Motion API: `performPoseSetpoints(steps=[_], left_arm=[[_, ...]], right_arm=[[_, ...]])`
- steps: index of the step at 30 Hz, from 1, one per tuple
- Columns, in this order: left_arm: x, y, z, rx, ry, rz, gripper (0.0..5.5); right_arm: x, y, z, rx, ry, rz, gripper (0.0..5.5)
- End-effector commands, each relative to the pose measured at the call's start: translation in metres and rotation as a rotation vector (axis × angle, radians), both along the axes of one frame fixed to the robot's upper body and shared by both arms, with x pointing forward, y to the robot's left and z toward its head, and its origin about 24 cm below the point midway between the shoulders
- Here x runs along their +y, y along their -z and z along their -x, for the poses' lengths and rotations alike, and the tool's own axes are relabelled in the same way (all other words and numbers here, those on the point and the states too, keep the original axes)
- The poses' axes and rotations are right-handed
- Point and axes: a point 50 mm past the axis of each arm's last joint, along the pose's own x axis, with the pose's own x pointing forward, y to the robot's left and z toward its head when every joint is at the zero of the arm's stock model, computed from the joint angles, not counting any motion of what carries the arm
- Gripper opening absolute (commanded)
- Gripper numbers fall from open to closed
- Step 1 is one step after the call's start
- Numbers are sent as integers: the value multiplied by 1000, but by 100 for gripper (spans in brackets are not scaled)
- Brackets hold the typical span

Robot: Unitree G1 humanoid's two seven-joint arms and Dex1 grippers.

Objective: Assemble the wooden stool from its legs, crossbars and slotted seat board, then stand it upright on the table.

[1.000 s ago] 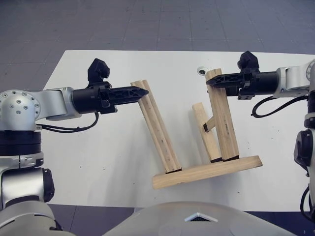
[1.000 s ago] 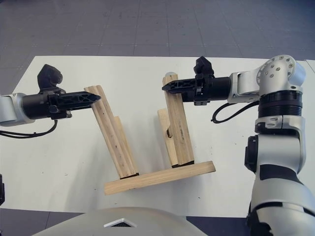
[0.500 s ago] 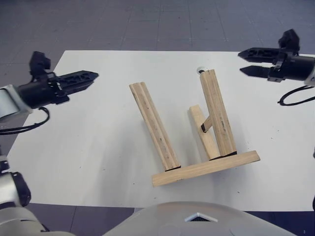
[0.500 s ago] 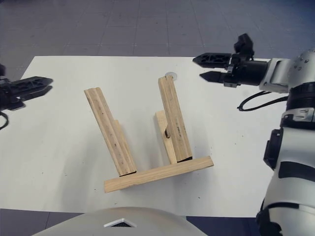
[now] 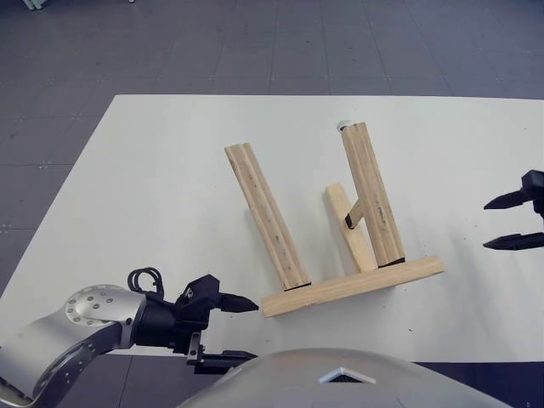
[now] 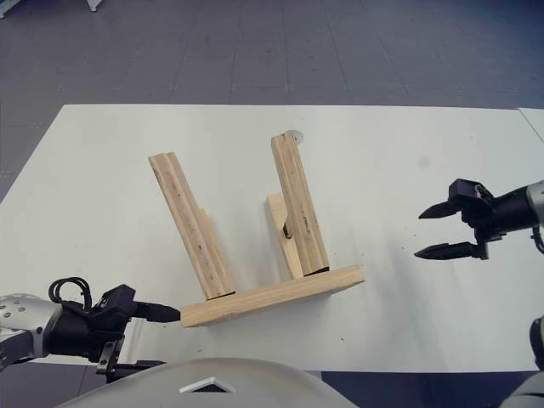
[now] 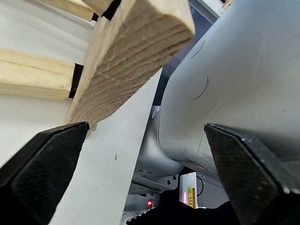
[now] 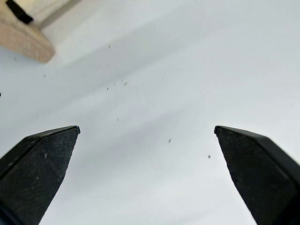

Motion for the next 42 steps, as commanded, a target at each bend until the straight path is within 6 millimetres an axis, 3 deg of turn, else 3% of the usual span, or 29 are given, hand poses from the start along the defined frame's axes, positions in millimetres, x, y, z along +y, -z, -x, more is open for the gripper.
performPoseSetpoints(steps=[1, 5, 12, 16, 22, 27, 33, 37, 42], left_arm=[[-10, 10, -13, -134, -67, -51, 459], [-38, 12, -15, -215, -129, 1, 459], [-48, 11, -27, -251, -213, 21, 459], [-44, 9, -36, -311, -259, -12, 397], [-43, 11, -36, -294, -268, -10, 299], [-40, 10, -38, -292, -270, -12, 224], [-38, 9, -43, -298, -270, -8, 190], [-38, 8, -47, -302, -252, -5, 186], [-36, 7, -49, -302, -225, -9, 182]], right_arm=[[15, -7, -8, -36, -68, -62, 530], [19, -5, -8, -30, -70, -106, 530], [19, -1, -7, -18, -50, -134, 530], [26, 1, 7, 45, -94, -170, 530], [57, -5, 36, 131, -307, -236, 530], [81, -7, 44, 129, -402, -329, 530], [112, 10, 38, 37, -426, -424, 530], [109, 25, 25, -17, -409, -365, 530], [107, 25, 4, -72, -423, -300, 530]])
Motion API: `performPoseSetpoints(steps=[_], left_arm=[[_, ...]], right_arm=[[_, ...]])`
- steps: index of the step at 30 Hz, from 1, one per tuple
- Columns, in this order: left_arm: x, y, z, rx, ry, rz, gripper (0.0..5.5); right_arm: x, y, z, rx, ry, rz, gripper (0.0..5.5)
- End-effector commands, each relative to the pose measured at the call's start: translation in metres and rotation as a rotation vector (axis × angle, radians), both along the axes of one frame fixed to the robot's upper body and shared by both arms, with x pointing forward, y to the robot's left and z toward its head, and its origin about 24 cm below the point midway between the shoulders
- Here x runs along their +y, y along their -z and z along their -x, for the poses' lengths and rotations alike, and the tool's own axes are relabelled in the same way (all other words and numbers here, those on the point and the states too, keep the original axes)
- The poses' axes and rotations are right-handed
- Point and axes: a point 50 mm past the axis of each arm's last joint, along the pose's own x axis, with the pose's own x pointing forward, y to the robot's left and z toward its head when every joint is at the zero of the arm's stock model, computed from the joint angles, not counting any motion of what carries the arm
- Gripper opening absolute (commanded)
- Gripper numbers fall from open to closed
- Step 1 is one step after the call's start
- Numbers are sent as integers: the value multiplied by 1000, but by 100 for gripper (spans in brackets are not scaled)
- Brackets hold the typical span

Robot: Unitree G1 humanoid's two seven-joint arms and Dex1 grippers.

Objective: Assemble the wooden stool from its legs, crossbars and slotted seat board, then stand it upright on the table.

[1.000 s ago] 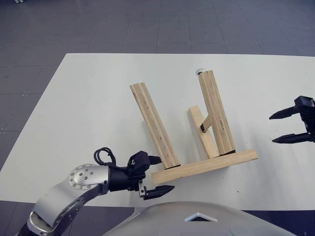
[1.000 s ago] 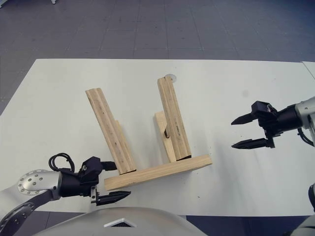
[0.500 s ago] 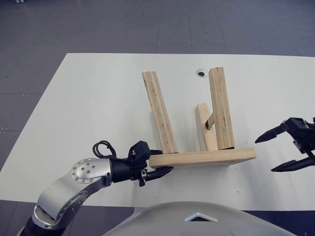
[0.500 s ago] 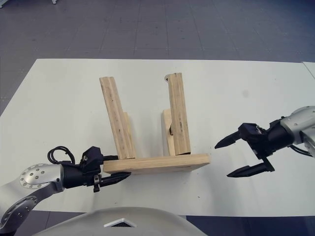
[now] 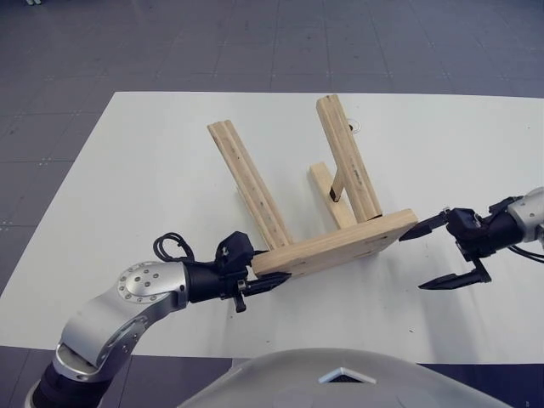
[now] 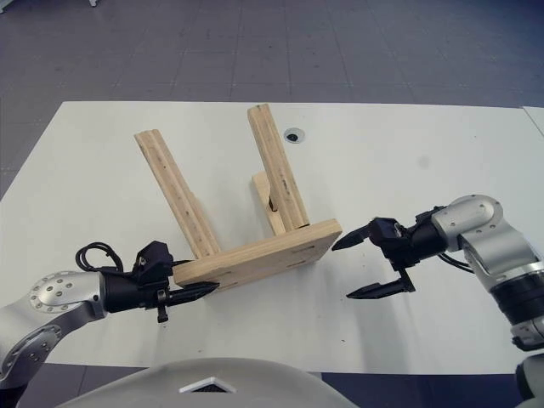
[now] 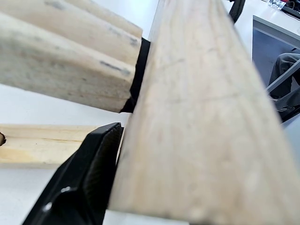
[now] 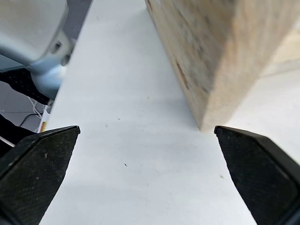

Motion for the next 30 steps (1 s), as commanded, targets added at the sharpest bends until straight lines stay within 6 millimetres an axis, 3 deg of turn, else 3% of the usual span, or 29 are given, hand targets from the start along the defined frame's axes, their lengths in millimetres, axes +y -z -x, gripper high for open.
performPoseSetpoints(steps=[1, 6, 17, 26, 30], left_arm=[[2, -1, -1, 10, 29, 2, 182], [2, -1, -4, 7, 40, 2, 182], [3, -4, -8, 0, 44, 11, 181], [5, -5, -13, -10, 32, 14, 180], [16, -16, -30, -52, -9, 33, 176]], right_arm=[[7, -10, -21, -93, -22, 8, 530], [32, -19, -29, -139, -89, -55, 530], [43, -2, -18, -95, -23, -113, 323], [53, -27, -24, -51, 61, -227, 184], [52, -35, -17, 3, 31, -243, 176]])
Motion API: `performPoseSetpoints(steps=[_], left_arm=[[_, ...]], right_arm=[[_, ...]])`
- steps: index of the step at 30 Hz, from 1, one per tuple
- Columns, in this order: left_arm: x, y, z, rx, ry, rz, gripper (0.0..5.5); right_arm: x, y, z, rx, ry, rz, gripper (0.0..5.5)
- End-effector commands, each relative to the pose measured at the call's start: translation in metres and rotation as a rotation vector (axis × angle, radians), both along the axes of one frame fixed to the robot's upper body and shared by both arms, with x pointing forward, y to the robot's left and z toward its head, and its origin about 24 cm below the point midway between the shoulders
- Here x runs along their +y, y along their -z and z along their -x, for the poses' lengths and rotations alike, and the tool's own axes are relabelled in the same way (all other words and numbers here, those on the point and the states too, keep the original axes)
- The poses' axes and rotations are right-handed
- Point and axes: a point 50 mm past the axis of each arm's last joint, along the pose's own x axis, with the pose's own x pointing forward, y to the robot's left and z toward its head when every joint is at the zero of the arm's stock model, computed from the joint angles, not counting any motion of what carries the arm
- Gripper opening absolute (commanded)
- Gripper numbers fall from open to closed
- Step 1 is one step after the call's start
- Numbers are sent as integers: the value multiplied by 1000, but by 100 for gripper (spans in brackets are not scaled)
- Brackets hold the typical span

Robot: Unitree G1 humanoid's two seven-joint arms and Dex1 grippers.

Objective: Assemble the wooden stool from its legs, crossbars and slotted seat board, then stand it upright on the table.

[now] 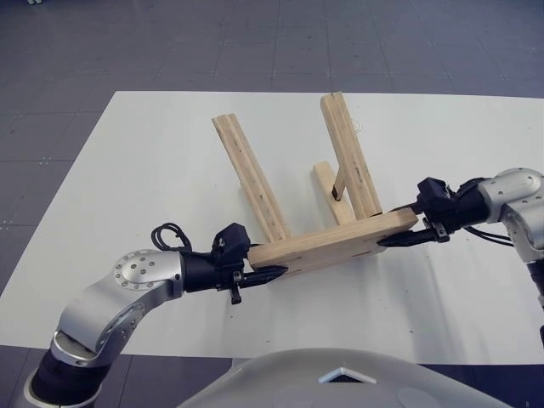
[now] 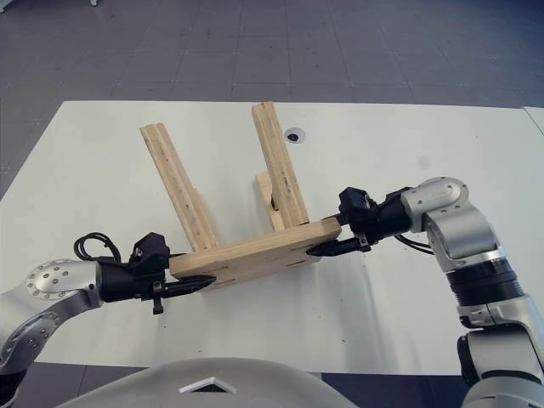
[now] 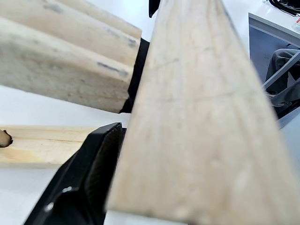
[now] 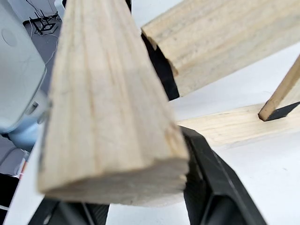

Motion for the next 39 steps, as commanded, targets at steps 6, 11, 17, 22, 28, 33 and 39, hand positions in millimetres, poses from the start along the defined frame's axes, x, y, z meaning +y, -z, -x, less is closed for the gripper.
performPoseSetpoints(steps=[6, 11, 17, 22, 28, 33, 39], left_arm=[[26, -35, -46, -26, -105, 36, 175], [29, -57, -52, 142, -75, 96, 175], [27, -93, -61, 268, 17, 262, 175], [32, -117, -67, 449, 107, 402, 175], [34, -116, -71, 642, 119, 488, 175], [56, -140, -91, 743, 136, 618, 175], [70, -140, -102, 786, 41, 667, 233]], right_arm=[[12, -42, 9, 126, -48, -90, 157], [28, -68, -4, 158, 111, -65, 157], [38, -114, -10, 413, 137, -173, 157], [37, -129, -23, 696, 139, -232, 157], [36, -114, -55, 925, 352, -248, 157], [41, -128, -72, 1028, 444, -301, 157], [25, -114, -61, 1081, 483, -237, 157]])
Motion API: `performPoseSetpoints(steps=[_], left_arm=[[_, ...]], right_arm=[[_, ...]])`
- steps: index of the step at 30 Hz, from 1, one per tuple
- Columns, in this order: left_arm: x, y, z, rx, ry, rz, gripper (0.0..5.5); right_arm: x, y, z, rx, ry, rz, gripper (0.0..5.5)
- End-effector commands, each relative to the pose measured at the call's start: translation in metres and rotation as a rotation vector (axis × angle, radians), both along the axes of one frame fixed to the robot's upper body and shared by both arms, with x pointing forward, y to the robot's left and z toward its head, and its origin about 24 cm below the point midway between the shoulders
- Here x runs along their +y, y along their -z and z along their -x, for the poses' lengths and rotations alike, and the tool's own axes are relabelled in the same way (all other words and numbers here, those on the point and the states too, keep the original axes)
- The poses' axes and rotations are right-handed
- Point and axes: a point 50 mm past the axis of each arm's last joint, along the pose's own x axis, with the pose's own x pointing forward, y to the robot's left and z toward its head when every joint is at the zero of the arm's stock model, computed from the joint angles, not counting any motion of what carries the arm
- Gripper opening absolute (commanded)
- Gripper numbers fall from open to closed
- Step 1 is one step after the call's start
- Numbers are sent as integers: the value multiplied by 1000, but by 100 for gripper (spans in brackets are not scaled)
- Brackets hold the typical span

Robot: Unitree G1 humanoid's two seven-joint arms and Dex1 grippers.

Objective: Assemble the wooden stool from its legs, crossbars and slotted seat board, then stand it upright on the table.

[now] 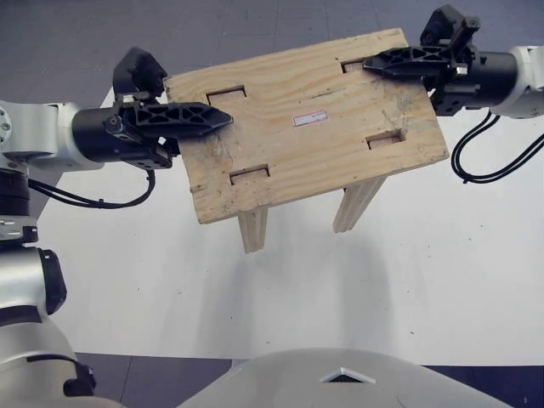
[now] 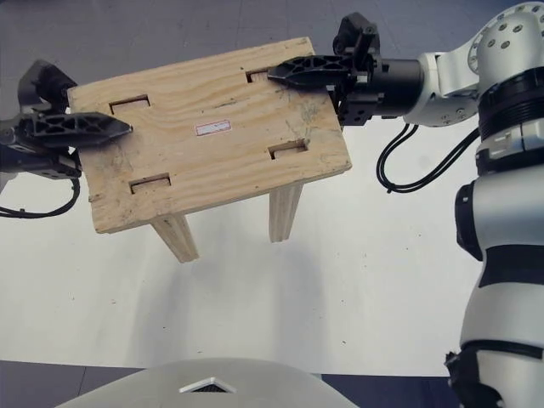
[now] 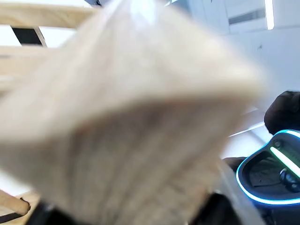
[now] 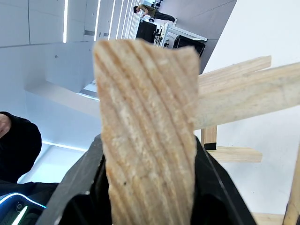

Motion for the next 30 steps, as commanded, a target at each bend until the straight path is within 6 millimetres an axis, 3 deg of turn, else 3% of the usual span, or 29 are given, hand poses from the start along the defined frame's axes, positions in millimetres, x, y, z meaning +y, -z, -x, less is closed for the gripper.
performPoseSetpoints(steps=[1, 4, 10, 19, 24, 28, 30], left_arm=[[11, -17, -1, -36, -34, 54, 245], [13, -11, -1, -19, -56, 39, 296], [13, -7, 3, -24, -49, 31, 393], [22, 17, 13, 25, -93, -103, 545], [49, 40, 18, 90, -235, -252, 550], [56, 44, 17, 71, -278, -268, 550], [54, 32, 17, 11, -273, -253, 550]], right_arm=[[-21, 15, 11, 54, 16, 114, 157], [-29, 27, 14, 130, 36, 140, 157], [-31, 30, 11, 173, 78, 143, 272], [-37, 26, 9, 159, 126, 157, 443], [-57, 27, 6, 143, 243, 236, 528], [-73, 18, 2, -77, 313, 375, 548], [-75, -7, -2, -289, 339, 397, 548]])
